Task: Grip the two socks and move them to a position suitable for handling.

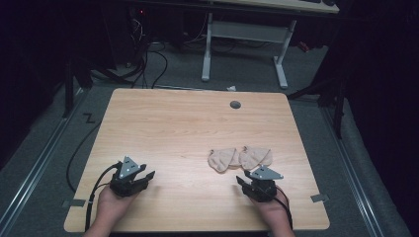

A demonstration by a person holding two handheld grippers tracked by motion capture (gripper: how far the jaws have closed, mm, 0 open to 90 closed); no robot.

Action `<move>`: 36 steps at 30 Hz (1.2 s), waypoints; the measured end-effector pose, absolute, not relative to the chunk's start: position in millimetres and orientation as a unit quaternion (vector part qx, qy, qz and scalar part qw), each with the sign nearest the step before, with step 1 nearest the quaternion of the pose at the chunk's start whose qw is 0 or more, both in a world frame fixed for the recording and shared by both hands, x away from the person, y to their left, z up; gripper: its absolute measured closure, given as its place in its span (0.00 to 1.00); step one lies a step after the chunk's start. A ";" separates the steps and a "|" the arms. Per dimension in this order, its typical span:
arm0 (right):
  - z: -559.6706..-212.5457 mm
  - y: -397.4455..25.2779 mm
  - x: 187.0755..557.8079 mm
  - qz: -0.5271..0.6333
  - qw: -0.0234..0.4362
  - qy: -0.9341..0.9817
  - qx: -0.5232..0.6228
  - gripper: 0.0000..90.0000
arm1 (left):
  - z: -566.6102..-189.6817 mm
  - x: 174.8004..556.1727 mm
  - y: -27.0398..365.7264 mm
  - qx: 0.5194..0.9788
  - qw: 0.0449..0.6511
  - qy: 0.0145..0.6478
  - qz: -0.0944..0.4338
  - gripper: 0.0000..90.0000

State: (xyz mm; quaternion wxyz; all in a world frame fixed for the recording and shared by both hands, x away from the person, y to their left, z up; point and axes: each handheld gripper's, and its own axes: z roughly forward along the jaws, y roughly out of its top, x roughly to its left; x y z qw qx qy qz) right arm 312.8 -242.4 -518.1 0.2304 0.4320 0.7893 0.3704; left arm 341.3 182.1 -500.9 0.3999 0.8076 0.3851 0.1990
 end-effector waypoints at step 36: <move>-523.8 -206.0 372.9 0.306 0.224 0.813 0.441 1.00 | -500.3 338.3 184.7 0.802 0.406 0.392 0.199 0.63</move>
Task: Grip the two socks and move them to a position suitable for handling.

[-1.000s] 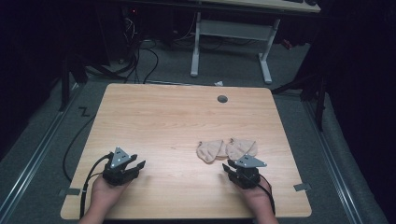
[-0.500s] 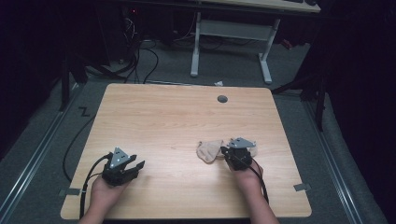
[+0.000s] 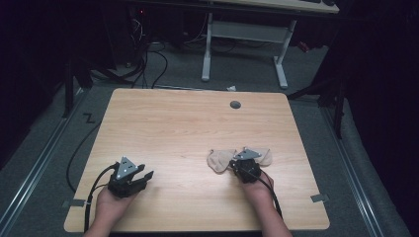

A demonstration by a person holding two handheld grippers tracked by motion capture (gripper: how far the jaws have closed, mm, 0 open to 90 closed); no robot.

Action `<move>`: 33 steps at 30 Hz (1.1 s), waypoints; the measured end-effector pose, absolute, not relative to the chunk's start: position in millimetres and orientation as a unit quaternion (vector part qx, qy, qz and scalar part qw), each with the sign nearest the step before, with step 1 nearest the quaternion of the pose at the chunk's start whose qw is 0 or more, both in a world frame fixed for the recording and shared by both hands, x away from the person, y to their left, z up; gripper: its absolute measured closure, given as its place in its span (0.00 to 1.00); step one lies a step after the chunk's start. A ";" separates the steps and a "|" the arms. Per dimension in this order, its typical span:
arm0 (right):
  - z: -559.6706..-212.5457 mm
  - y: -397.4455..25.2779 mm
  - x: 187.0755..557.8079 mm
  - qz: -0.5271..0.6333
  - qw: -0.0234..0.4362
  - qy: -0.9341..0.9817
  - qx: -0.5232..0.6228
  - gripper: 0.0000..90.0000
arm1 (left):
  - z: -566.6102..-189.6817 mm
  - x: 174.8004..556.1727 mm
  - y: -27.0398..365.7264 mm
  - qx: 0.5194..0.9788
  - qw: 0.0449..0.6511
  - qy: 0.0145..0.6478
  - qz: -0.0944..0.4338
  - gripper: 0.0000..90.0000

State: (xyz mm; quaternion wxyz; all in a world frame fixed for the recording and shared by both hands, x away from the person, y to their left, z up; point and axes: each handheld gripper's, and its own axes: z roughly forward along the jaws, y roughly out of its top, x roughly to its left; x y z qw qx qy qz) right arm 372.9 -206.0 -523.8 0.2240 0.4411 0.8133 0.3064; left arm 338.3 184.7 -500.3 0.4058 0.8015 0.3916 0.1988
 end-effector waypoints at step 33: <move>-514.2 -192.3 370.1 0.324 0.230 0.810 0.432 1.00 | -501.2 333.9 182.2 0.805 0.403 0.388 0.198 0.63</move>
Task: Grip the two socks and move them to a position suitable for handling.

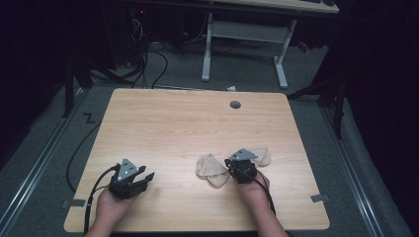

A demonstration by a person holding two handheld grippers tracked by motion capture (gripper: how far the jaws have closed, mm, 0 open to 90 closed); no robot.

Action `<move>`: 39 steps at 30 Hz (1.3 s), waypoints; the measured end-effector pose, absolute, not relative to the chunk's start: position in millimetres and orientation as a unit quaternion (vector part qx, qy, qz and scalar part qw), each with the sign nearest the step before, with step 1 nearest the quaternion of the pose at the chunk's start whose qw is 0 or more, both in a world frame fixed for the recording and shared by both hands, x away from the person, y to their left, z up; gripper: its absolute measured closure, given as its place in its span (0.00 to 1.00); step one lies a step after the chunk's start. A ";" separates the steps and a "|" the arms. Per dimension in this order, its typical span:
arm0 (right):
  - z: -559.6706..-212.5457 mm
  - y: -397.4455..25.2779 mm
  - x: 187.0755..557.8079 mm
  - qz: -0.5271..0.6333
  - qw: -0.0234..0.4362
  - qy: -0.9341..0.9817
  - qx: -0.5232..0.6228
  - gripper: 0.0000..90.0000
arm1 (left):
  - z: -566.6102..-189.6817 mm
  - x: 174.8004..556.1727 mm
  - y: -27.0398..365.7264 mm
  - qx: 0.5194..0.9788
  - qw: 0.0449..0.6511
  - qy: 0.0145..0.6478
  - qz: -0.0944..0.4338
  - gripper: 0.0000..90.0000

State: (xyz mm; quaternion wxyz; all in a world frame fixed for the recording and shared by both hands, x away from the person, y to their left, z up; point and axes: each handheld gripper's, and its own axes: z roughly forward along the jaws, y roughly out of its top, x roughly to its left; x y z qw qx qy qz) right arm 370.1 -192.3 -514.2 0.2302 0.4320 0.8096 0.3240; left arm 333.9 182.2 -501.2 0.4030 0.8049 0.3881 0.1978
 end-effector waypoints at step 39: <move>-518.6 -145.2 360.4 0.323 0.214 0.842 0.376 1.00 | -501.1 324.5 161.0 0.820 0.405 0.361 0.182 0.63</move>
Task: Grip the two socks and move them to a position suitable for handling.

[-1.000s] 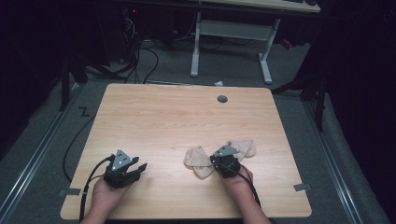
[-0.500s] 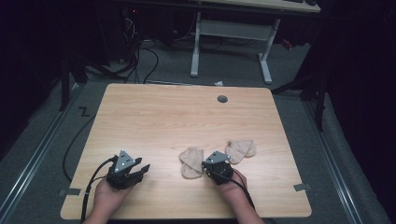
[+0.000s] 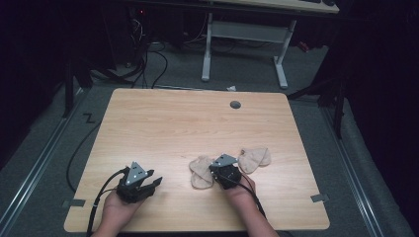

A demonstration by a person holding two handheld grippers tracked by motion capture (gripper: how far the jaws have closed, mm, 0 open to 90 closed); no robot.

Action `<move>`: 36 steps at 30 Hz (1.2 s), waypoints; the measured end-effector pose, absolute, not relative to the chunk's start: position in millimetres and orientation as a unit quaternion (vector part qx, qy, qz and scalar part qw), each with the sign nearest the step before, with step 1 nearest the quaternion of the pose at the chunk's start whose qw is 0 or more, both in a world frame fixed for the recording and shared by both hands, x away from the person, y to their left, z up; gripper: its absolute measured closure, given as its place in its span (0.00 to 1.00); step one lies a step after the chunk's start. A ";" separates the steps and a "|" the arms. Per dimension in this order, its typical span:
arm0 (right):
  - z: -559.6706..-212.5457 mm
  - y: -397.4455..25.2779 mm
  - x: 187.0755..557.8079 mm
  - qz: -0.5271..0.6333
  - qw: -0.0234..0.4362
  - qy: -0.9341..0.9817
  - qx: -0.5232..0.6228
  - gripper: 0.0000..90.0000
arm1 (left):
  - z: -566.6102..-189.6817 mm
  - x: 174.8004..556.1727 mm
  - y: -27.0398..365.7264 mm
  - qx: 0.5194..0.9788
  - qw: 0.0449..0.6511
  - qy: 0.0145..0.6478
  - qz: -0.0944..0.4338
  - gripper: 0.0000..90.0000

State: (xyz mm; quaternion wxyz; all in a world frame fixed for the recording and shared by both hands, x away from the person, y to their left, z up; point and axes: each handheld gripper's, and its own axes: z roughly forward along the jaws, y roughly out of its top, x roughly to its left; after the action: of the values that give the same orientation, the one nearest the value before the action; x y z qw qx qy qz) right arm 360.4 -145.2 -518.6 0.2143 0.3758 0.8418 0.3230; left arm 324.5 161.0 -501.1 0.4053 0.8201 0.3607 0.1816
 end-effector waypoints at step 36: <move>-511.1 -111.7 337.1 0.368 0.196 0.854 0.312 0.91 | -527.2 316.3 97.9 0.867 0.377 0.306 0.115 0.96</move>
State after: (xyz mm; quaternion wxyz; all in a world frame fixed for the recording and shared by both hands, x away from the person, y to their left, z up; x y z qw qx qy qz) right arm 337.1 -111.7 -511.1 0.1956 0.3122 0.8538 0.3677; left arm 316.3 97.9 -527.2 0.3767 0.8670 0.3055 0.1146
